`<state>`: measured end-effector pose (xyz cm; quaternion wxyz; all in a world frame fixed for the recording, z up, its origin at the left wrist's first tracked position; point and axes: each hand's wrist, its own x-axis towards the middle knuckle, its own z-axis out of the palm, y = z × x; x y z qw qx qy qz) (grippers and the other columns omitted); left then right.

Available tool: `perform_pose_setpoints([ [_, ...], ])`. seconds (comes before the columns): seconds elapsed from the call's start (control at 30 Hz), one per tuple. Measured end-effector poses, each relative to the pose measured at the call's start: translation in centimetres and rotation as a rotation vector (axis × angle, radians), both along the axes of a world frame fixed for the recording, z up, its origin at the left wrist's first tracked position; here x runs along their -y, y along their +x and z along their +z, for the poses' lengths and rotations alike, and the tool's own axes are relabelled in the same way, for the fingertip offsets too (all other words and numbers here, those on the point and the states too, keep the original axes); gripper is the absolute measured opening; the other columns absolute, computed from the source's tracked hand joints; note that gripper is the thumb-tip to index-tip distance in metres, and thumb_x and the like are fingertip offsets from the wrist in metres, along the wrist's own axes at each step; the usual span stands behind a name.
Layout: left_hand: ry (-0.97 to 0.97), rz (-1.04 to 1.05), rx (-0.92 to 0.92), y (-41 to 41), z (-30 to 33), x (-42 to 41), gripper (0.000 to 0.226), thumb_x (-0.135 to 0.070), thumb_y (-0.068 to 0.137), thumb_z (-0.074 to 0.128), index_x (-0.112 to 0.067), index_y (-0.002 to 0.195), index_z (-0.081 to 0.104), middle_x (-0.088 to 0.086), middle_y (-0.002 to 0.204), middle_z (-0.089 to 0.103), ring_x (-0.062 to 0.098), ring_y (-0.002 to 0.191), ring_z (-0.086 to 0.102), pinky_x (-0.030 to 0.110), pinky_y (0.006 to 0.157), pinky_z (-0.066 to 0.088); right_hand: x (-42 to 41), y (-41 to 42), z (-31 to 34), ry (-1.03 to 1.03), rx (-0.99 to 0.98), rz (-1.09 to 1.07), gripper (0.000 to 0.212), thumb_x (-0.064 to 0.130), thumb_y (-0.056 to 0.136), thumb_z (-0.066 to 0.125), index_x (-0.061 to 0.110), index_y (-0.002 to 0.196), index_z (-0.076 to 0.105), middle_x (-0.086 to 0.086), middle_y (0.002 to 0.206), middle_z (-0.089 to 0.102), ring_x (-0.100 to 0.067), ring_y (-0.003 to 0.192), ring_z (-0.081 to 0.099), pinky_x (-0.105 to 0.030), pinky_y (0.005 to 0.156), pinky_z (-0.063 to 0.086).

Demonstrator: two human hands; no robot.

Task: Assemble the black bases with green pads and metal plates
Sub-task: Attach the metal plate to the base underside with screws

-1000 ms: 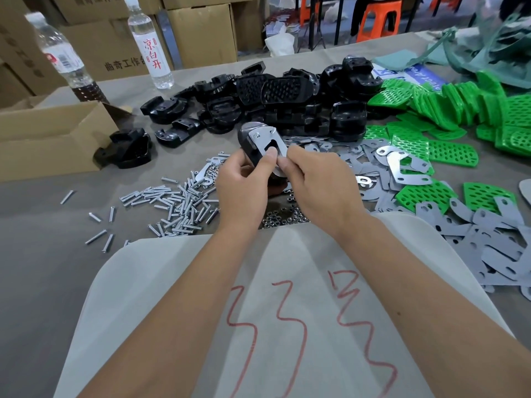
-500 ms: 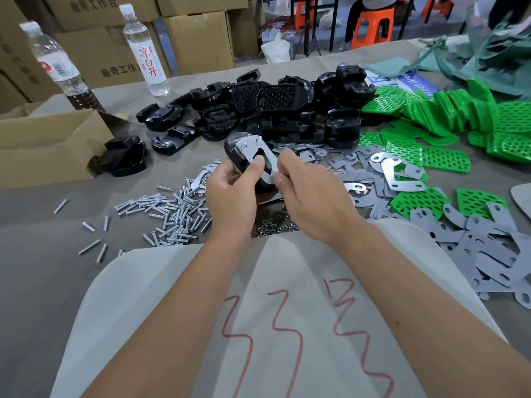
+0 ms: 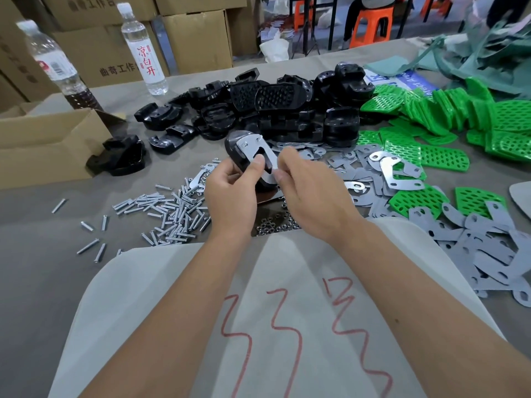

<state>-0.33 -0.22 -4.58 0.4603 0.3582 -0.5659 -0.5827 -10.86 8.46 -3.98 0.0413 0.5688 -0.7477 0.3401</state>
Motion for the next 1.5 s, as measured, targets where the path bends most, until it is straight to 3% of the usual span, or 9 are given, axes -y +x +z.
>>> perform_pose_setpoints([
  [0.13, -0.008, 0.016, 0.004, -0.1, 0.0, 0.0, 0.034, -0.036, 0.085, 0.074, -0.004, 0.089, 0.068, 0.021, 0.09, 0.076, 0.041, 0.088, 0.075, 0.059, 0.083, 0.061, 0.1, 0.0, 0.0, -0.033, -0.024, -0.057, 0.04, 0.041, 0.11, 0.041, 0.013, 0.086, 0.056, 0.004, 0.058, 0.048, -0.027, 0.059, 0.047, -0.039, 0.054, 0.033],
  [0.27, -0.003, 0.043, 0.042, -0.1, 0.1, 0.3, 0.03, -0.041, 0.085, 0.071, -0.012, 0.091, 0.071, 0.015, 0.091, 0.077, 0.04, 0.092, 0.074, 0.059, 0.087, 0.06, 0.1, 0.2, -0.2, 0.019, -0.037, 0.027, 0.018, 0.028, 0.109, 0.043, 0.021, 0.092, 0.041, 0.007, 0.062, 0.044, -0.028, 0.063, 0.048, -0.043, 0.056, 0.039],
  [0.4, -0.082, 0.023, 0.098, -0.2, 0.0, 0.1, 0.019, -0.039, 0.093, 0.069, -0.021, 0.086, 0.07, 0.004, 0.085, 0.077, 0.027, 0.085, 0.075, 0.05, 0.082, 0.062, 0.2, 0.0, -0.2, -0.05, -0.025, -0.033, 0.025, 0.035, 0.109, 0.046, 0.018, 0.091, 0.047, 0.004, 0.067, 0.057, -0.031, 0.065, 0.052, -0.041, 0.056, 0.038],
  [0.5, -0.114, -0.01, 0.119, -0.2, 0.0, 0.0, 0.02, -0.039, 0.095, 0.068, -0.022, 0.084, 0.068, 0.005, 0.084, 0.077, 0.03, 0.085, 0.074, 0.052, 0.082, 0.061, 0.4, 0.1, 0.0, -0.008, -0.049, 0.024, 0.018, 0.03, 0.109, 0.042, 0.018, 0.096, 0.04, -0.002, 0.075, 0.057, -0.032, 0.069, 0.051, -0.047, 0.06, 0.044],
  [0.67, -0.103, -0.12, 0.08, 0.0, 0.1, 0.0, 0.018, -0.042, 0.095, 0.068, -0.026, 0.104, 0.072, 0.007, 0.095, 0.078, 0.029, 0.094, 0.075, 0.051, 0.086, 0.063, 0.5, 0.0, -0.3, -0.017, -0.044, -0.05, 0.027, 0.031, 0.111, 0.04, 0.016, 0.088, 0.037, 0.0, 0.066, 0.046, -0.036, 0.066, 0.048, -0.043, 0.055, 0.034],
  [0.87, -0.053, -0.251, 0.02, 0.2, 0.1, -0.2, 0.02, -0.022, 0.091, 0.075, -0.019, 0.111, 0.072, 0.018, 0.098, 0.077, 0.034, 0.093, 0.077, 0.053, 0.086, 0.063, 0.0, -0.8, -0.2, -0.079, -0.009, -0.15, 0.037, 0.038, 0.11, 0.046, 0.017, 0.079, 0.043, 0.004, 0.057, 0.039, -0.032, 0.06, 0.043, -0.037, 0.057, 0.026],
  [1.1, -0.005, -0.137, 0.02, 0.1, 0.2, -0.1, 0.018, -0.025, 0.09, 0.071, -0.025, 0.108, 0.071, 0.01, 0.102, 0.078, 0.035, 0.101, 0.074, 0.06, 0.087, 0.06, 0.1, -0.2, 0.2, -0.009, -0.015, 0.022, 0.008, 0.024, 0.109, 0.042, 0.017, 0.104, 0.042, 0.003, 0.075, 0.054, -0.033, 0.069, 0.053, -0.044, 0.058, 0.041],
  [1.37, -0.03, -0.134, 0.047, 0.0, 0.5, -0.4, 0.012, -0.02, 0.093, 0.067, -0.019, 0.105, 0.07, 0.009, 0.096, 0.078, 0.03, 0.095, 0.076, 0.055, 0.083, 0.063, 0.2, 0.0, 0.0, -0.024, -0.069, -0.07, 0.026, 0.035, 0.111, 0.038, 0.017, 0.092, 0.039, 0.002, 0.064, 0.046, -0.035, 0.064, 0.048, -0.041, 0.055, 0.035],
  [1.5, -0.02, -0.11, 0.062, 0.0, 0.4, -0.2, 0.011, -0.022, 0.094, 0.067, -0.022, 0.105, 0.071, 0.008, 0.098, 0.078, 0.03, 0.096, 0.076, 0.055, 0.085, 0.062, 0.2, 0.2, 0.1, 0.015, -0.086, -0.007, 0.012, 0.026, 0.11, 0.038, 0.022, 0.099, 0.033, 0.001, 0.073, 0.05, -0.034, 0.069, 0.049, -0.041, 0.055, 0.033],
])
